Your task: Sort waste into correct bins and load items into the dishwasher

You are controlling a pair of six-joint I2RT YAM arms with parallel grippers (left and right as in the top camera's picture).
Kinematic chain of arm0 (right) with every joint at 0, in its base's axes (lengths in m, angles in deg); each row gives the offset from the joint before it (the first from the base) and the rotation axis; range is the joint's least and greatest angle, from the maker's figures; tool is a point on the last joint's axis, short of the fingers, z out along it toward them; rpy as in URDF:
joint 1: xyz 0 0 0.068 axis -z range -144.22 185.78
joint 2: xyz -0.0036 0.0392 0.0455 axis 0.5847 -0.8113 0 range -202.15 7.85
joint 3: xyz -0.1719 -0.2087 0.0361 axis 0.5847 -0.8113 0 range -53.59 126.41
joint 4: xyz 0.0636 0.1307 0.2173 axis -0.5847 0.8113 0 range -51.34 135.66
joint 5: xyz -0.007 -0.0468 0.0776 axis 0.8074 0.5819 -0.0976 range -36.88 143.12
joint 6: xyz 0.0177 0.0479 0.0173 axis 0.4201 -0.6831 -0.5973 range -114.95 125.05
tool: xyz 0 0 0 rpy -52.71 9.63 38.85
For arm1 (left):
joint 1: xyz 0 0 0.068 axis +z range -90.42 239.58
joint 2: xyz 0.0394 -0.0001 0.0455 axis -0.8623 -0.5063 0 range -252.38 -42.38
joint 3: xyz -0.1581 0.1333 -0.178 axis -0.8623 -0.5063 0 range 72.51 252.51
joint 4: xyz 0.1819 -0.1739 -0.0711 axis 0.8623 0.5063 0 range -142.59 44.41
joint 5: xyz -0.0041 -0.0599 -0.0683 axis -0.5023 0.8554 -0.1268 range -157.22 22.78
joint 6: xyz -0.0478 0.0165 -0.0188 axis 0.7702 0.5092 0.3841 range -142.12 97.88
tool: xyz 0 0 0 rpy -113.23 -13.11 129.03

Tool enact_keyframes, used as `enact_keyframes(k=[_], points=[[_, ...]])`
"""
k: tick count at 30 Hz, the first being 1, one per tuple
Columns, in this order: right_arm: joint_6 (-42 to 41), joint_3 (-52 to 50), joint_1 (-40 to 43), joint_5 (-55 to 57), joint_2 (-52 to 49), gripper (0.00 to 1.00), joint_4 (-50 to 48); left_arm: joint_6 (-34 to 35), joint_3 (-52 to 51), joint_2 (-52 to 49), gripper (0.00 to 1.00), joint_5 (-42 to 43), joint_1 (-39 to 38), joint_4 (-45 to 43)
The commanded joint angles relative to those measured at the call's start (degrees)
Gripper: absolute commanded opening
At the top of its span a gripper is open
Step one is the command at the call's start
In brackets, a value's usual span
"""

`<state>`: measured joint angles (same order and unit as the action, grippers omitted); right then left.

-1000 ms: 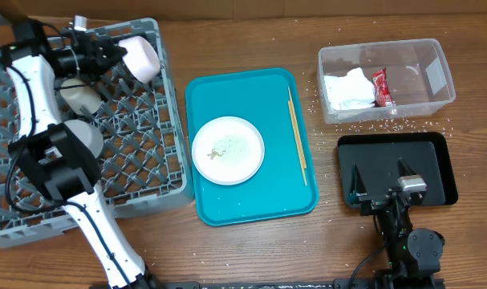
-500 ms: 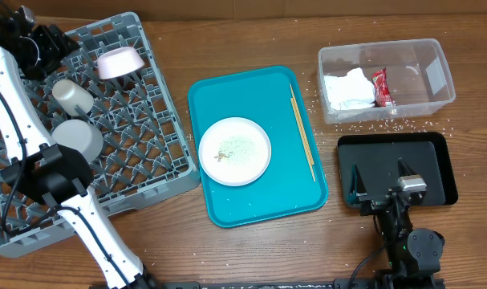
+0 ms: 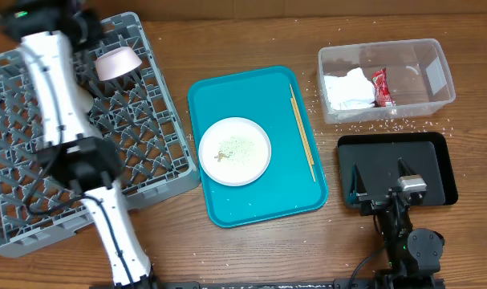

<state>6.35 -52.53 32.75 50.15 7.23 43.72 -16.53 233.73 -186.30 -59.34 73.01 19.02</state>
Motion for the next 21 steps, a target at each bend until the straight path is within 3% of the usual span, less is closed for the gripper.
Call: enact_keyframes(k=[1,14,21], points=[[0.0,-0.6,0.3,0.3,0.5,1.00,-0.4,0.9,-3.3,-0.2,0.04,-17.5,-3.3,-3.9],[0.0,-0.6,0.3,0.3,0.5,1.00,-0.4,3.9,-17.1,-0.2,0.04,-18.6,-3.8,-8.4],[0.0,-0.6,0.3,0.3,0.5,1.00,-0.4,3.6,-16.8,0.7,0.04,-6.6,-3.8,0.1]])
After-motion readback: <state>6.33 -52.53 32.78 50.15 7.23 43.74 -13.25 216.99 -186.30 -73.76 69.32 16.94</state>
